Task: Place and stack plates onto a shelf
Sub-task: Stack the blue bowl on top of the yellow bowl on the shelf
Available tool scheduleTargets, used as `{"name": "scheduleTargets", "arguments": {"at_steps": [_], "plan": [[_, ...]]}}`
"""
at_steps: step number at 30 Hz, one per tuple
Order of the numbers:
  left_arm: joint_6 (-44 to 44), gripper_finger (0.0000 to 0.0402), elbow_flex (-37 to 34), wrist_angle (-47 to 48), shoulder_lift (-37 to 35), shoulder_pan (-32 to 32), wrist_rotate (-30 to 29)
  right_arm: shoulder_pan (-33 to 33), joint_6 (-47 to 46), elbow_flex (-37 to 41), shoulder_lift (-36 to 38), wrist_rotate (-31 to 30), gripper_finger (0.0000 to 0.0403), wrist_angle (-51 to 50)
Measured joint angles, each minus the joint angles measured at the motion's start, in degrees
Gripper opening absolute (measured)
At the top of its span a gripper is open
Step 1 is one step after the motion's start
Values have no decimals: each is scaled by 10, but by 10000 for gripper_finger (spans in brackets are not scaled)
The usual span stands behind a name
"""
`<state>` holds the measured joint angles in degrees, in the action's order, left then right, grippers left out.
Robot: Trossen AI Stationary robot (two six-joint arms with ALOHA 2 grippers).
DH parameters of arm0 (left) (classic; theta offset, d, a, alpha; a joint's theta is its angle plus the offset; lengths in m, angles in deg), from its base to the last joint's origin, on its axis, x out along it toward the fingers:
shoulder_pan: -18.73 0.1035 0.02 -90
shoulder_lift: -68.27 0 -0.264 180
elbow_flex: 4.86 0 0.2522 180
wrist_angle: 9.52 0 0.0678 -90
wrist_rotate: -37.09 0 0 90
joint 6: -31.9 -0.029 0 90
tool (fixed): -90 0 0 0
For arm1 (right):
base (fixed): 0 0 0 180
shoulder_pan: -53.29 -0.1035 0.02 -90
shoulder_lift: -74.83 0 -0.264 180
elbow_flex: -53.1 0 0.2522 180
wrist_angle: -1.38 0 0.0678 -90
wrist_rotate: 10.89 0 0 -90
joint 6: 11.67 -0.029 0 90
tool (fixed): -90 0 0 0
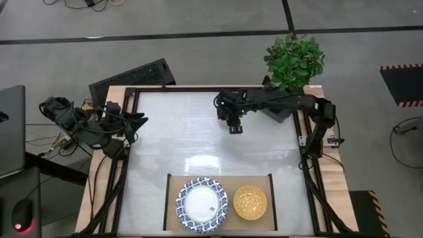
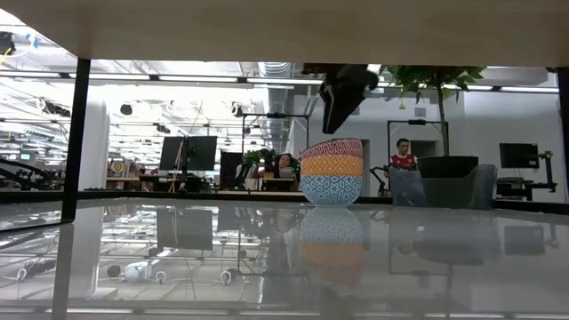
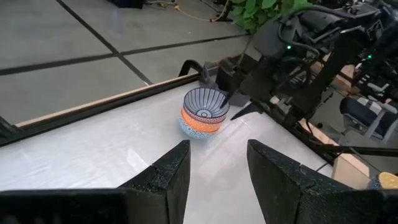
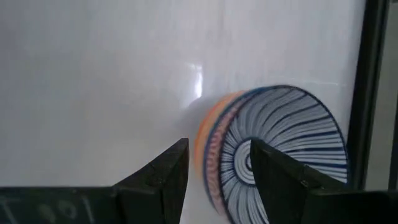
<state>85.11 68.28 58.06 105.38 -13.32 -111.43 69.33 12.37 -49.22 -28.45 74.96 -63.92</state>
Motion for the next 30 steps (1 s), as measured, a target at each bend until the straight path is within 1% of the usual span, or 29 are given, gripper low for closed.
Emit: {"name": "scheduleTargets", "arguments": {"at_steps": [8,11,13,16,23,27,30], "plan": [[0,143,0,0,0,0,-4,13,0,44,0,8,196,20],[1,143,0,0,0,0,-4,13,0,55,-1,8,190,25],[0,143,0,0,0,0,-5,13,-1,55,-1,8,175,23],[-1,143,0,0,0,0,-8,13,-1,55,-1,8,142,23],[2,143,0,8,0,0,-8,13,0,55,-1,8,34,18],[5,143,0,11,0,0,-8,13,-2,55,-1,7,33,5],[5,143,0,11,0,0,-8,7,-6,55,-1,-9,33,3]]}}
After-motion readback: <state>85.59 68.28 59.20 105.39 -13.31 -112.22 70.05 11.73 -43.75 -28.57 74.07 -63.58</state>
